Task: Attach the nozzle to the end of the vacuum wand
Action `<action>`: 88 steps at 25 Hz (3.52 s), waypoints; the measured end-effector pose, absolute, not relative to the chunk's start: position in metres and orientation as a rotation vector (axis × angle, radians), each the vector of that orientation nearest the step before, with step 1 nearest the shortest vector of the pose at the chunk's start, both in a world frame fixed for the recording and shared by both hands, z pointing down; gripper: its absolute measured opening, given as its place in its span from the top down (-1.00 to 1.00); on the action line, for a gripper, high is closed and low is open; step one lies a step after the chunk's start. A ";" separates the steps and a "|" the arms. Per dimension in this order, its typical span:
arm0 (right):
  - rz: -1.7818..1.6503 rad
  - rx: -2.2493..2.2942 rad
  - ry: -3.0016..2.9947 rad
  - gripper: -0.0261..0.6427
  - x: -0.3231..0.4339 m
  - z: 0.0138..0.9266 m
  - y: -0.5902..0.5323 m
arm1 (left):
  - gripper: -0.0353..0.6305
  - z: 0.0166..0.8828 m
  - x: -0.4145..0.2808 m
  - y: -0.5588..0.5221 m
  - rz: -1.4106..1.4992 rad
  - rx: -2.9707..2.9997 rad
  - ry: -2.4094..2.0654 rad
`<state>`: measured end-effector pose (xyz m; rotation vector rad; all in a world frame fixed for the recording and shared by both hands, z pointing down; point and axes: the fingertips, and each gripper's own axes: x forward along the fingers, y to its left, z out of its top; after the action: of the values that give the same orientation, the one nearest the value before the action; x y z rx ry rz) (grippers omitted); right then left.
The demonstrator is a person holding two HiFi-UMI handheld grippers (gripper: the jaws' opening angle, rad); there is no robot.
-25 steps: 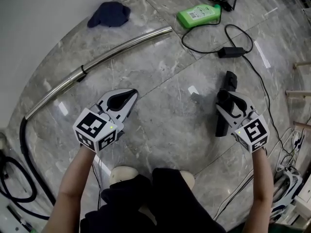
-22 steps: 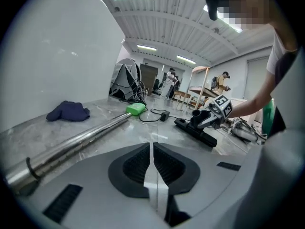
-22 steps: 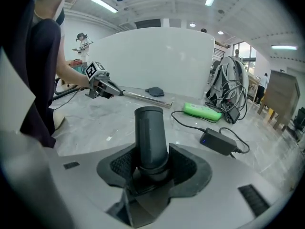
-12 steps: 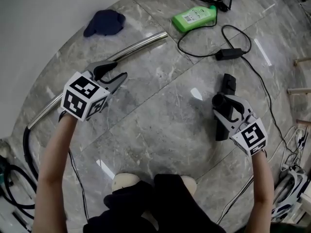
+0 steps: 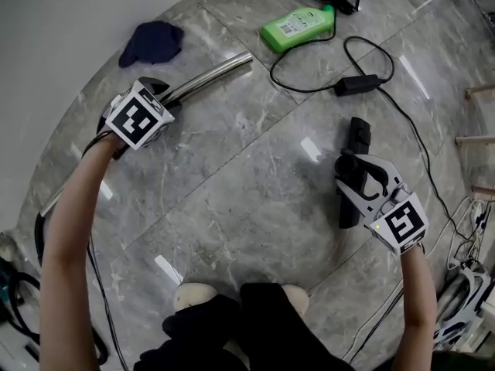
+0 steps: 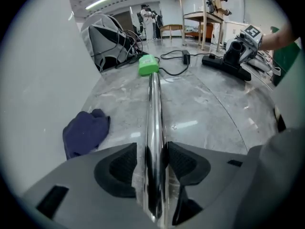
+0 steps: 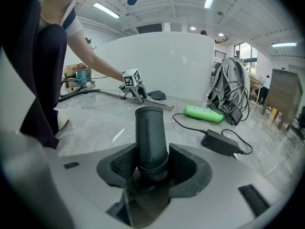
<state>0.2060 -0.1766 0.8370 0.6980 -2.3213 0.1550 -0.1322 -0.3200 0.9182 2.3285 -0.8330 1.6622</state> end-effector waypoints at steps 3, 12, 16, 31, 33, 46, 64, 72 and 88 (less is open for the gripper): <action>0.168 0.704 -2.329 0.31 0.208 0.835 -0.178 | 0.29 0.927 -0.134 -0.320 1.713 2.304 -0.772; 0.135 0.695 -2.313 0.31 0.207 0.839 -0.177 | 0.42 0.929 -0.124 -0.309 1.681 2.280 -0.695; 0.131 0.719 -2.307 0.31 0.210 0.837 -0.179 | 0.42 0.916 -0.115 -0.290 1.685 2.312 -0.632; 0.005 0.667 -2.197 0.31 0.194 0.853 -0.170 | 0.42 0.857 -0.054 -0.150 1.534 2.508 -0.294; -0.035 0.620 -2.181 0.31 0.186 0.857 -0.165 | 0.42 0.853 -0.048 -0.135 1.518 2.525 -0.254; -0.103 0.539 -2.196 0.31 0.159 0.857 -0.151 | 0.41 0.853 -0.040 -0.096 1.509 2.533 -0.151; -0.494 0.168 -1.869 0.31 0.165 0.879 -0.131 | 0.41 0.892 -0.038 -0.068 1.655 2.413 -0.019; -0.614 0.129 -1.751 0.32 0.163 0.885 -0.132 | 0.42 0.899 -0.039 -0.069 1.667 2.366 -0.088; -0.688 0.046 -1.651 0.32 0.158 0.897 -0.127 | 0.42 0.916 -0.040 -0.068 1.750 2.296 -0.043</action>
<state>0.1581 -0.1267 0.8969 0.0464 -1.6506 -0.6883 -0.0398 -0.0685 0.9163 2.2961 -0.0430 1.7499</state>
